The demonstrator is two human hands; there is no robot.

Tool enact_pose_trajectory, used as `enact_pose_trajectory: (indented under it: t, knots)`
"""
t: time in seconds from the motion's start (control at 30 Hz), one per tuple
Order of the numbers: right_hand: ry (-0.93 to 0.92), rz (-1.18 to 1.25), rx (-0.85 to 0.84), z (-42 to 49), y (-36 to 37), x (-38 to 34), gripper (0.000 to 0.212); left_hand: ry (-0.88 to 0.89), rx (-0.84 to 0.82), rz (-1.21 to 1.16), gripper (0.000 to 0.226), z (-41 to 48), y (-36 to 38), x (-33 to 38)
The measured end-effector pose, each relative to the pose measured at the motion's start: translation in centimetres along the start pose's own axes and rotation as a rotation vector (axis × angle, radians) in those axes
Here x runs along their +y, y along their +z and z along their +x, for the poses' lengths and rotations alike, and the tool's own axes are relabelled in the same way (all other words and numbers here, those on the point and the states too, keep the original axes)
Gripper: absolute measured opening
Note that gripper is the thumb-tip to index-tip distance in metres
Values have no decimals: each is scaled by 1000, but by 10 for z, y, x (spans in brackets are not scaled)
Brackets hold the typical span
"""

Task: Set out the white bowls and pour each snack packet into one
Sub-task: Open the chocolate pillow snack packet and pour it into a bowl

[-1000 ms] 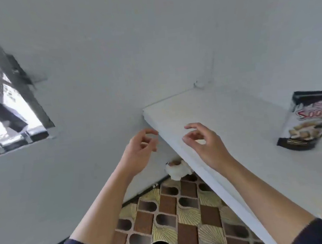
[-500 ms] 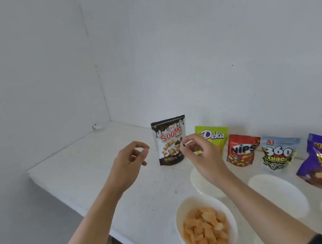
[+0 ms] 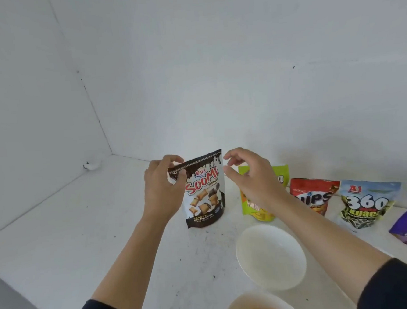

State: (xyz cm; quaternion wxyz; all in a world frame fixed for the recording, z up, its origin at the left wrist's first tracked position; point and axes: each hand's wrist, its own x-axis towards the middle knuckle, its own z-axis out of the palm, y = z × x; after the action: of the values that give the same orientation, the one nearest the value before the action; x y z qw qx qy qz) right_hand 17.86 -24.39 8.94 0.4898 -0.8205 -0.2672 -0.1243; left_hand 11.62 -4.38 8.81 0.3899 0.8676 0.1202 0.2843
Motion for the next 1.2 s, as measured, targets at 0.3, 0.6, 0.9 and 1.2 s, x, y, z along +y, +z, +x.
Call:
enact_pose_trajectory:
  t: [0.3, 0.6, 0.9, 1.2]
  knots:
    - [64, -242, -169, 87, 59, 35, 45, -146, -314, 31, 14, 74, 34, -49]
    - [38, -324, -116, 73, 71, 43, 7, -130, -434, -83, 4, 66, 25, -60]
    - [-121, -264, -88, 9, 49, -1, 10, -55, -430, -1, 9, 13, -36, -36]
    - [-184, -246, -97, -55, 56, -15, 12, 27, -309, 106, 24, -57, -66, -40]
